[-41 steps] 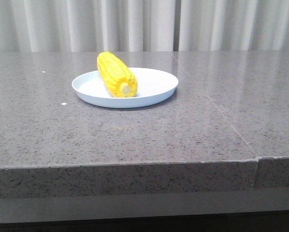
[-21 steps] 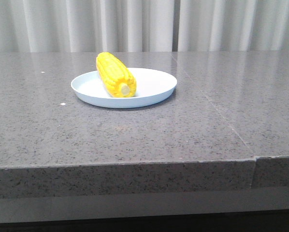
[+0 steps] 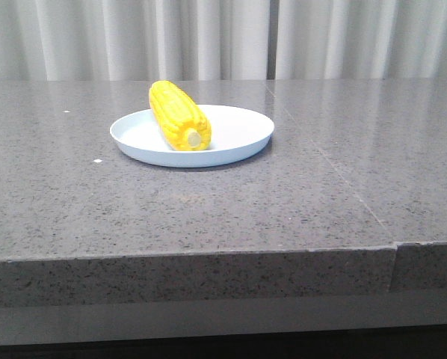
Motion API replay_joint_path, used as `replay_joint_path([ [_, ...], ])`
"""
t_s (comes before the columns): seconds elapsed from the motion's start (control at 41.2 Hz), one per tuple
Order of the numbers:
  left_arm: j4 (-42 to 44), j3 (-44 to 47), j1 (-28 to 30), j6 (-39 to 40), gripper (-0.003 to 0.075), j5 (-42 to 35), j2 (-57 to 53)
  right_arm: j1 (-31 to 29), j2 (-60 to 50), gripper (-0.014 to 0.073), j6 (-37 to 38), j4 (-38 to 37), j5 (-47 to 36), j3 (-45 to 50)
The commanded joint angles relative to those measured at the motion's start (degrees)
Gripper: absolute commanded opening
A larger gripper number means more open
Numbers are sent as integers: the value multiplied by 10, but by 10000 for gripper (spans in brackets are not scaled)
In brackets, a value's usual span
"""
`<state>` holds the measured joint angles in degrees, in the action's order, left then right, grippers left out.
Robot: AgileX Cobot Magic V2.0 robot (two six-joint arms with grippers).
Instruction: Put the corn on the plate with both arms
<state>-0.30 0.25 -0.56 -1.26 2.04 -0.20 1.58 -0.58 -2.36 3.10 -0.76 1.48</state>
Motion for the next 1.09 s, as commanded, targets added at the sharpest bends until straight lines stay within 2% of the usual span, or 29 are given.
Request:
replay_joint_path([
  [0.0, -6, 2, 1, 6, -20, -52, -11, -2, -7, -68, -3, 3, -51, -9],
  [0.145, -6, 2, 1, 6, -20, -52, -11, -2, -7, -68, 7, 34, -49, -9],
  [1.067, -6, 2, 1, 6, -20, -52, -11, -2, -7, -68, 24, 33, -45, -9],
])
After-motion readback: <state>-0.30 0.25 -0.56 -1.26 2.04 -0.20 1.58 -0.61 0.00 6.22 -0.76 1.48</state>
